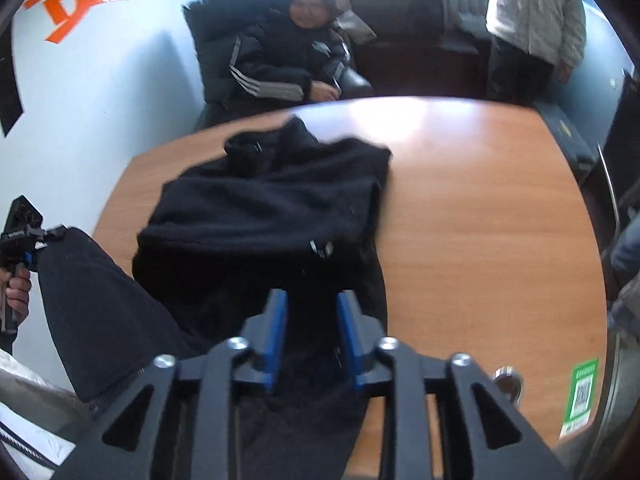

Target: Fold clothes

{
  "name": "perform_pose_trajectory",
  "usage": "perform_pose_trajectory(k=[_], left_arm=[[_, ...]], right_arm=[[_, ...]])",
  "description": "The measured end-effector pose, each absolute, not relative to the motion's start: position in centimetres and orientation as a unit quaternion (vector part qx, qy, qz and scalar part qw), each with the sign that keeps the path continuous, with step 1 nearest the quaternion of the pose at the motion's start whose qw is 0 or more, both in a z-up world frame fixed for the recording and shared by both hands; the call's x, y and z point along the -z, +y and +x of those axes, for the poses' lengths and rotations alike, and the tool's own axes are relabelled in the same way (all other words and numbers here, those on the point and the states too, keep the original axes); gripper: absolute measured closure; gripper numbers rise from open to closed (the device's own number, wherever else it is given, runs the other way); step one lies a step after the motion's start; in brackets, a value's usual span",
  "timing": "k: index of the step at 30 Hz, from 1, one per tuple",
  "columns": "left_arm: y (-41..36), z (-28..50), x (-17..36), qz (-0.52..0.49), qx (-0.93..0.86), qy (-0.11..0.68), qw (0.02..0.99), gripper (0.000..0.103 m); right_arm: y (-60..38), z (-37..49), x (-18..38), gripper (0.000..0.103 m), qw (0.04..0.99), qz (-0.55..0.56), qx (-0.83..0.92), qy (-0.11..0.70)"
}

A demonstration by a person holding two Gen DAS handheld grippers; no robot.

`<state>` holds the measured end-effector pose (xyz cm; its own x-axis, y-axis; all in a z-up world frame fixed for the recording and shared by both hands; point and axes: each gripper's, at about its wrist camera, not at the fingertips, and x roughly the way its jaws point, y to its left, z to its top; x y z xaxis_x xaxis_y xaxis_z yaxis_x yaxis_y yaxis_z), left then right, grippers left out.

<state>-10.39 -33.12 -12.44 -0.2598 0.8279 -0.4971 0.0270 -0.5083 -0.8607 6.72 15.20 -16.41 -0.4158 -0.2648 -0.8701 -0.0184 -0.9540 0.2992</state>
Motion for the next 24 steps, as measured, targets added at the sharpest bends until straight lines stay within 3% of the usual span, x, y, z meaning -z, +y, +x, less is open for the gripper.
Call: perform_pose_trajectory(k=[3, 7, 9, 10, 11, 13, 18, 20, 24], left_arm=[[-33.7, -12.8, 12.2, -0.518, -0.696, -0.407, 0.286, 0.102], [-31.6, -13.7, 12.3, -0.544, -0.711, -0.336, 0.292, 0.099], [-30.2, -12.8, 13.1, -0.572, -0.713, -0.279, 0.293, 0.09], [-29.5, -11.8, 13.8, -0.595, -0.711, -0.24, 0.288, 0.075], [-28.9, -10.4, 14.8, -0.62, -0.705, -0.202, 0.278, 0.053], [-28.5, -8.0, 16.9, -0.655, -0.694, -0.152, 0.258, 0.038], [-30.0, -1.3, 19.5, -0.668, -0.712, -0.091, 0.197, 0.033], [-30.9, 1.2, 19.7, -0.647, -0.738, -0.075, 0.175, 0.021], [-31.1, 6.2, 22.0, -0.629, -0.761, -0.024, 0.158, 0.02]], right_arm=[[15.5, 9.9, 17.6, 0.056, 0.058, 0.546, 0.824, -0.14], [14.9, 12.3, 16.3, 0.051, 0.081, 0.529, 0.835, -0.131], [15.1, 13.5, 16.7, 0.044, 0.087, 0.538, 0.828, -0.131], [15.6, 14.4, 17.5, 0.035, 0.082, 0.544, 0.823, -0.139], [16.0, 15.3, 18.2, 0.028, 0.077, 0.551, 0.818, -0.148], [16.9, 17.1, 20.0, 0.026, 0.071, 0.565, 0.806, -0.163], [17.9, 22.5, 27.2, 0.024, 0.1, 0.612, 0.76, -0.194], [17.8, 24.4, 29.1, 0.024, 0.11, 0.619, 0.753, -0.196], [16.9, 26.4, 32.0, 0.024, 0.124, 0.605, 0.765, -0.18]])
